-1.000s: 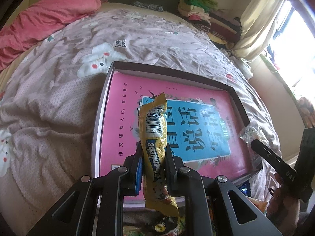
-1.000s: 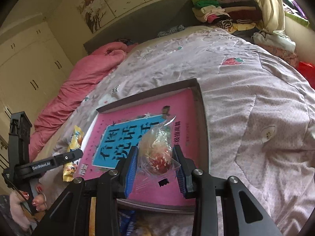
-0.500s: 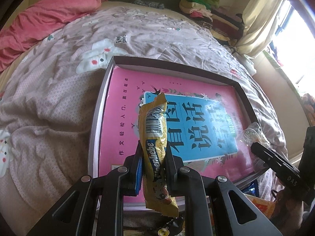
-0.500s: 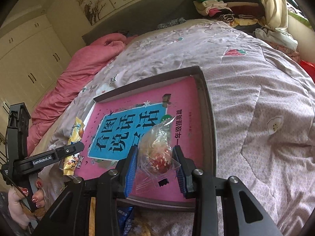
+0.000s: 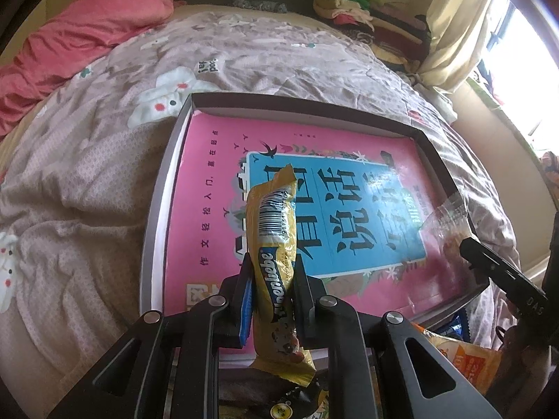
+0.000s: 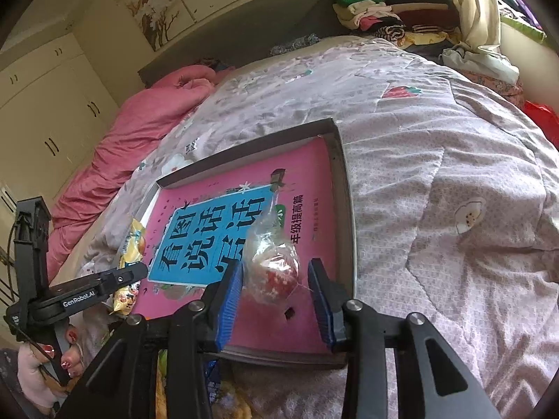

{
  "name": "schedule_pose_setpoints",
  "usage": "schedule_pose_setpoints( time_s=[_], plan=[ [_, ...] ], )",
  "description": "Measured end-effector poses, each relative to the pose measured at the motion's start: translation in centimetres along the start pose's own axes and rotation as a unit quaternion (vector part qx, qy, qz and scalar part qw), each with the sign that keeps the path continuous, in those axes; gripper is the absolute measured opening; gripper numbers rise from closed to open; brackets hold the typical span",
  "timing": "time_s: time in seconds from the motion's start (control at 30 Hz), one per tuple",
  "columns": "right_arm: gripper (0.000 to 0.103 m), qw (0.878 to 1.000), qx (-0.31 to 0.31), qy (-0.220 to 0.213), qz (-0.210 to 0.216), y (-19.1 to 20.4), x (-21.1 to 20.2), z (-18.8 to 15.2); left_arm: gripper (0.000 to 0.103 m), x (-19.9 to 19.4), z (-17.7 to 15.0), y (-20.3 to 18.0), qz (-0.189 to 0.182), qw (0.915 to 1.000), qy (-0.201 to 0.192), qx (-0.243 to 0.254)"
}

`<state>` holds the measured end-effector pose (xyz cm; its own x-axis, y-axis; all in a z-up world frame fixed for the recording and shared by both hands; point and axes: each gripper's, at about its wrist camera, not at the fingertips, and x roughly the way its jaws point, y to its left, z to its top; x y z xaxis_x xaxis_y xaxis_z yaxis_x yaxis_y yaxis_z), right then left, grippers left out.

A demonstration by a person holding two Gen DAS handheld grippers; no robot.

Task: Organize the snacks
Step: 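Open the left tool over the tray while the right tool releases its clear bag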

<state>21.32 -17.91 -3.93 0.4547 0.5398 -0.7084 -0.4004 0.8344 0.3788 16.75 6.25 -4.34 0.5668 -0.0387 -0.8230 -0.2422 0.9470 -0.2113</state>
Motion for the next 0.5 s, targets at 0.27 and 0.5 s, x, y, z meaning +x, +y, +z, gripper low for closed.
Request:
schedule_pose_setpoints(
  time_s=[0.27, 0.5],
  plan=[
    [0.044, 1.000, -0.005, -0.012, -0.005, 0.0, -0.7, 0.2, 0.020, -0.2, -0.2, 0.2, -0.002, 1.0000, 0.002, -0.010],
    [0.044, 1.000, -0.021, -0.021, -0.010, 0.5, -1.2, 0.4, 0.025, -0.7, -0.1, 0.6, -0.006, 0.9998, -0.001, -0.018]
  ],
)
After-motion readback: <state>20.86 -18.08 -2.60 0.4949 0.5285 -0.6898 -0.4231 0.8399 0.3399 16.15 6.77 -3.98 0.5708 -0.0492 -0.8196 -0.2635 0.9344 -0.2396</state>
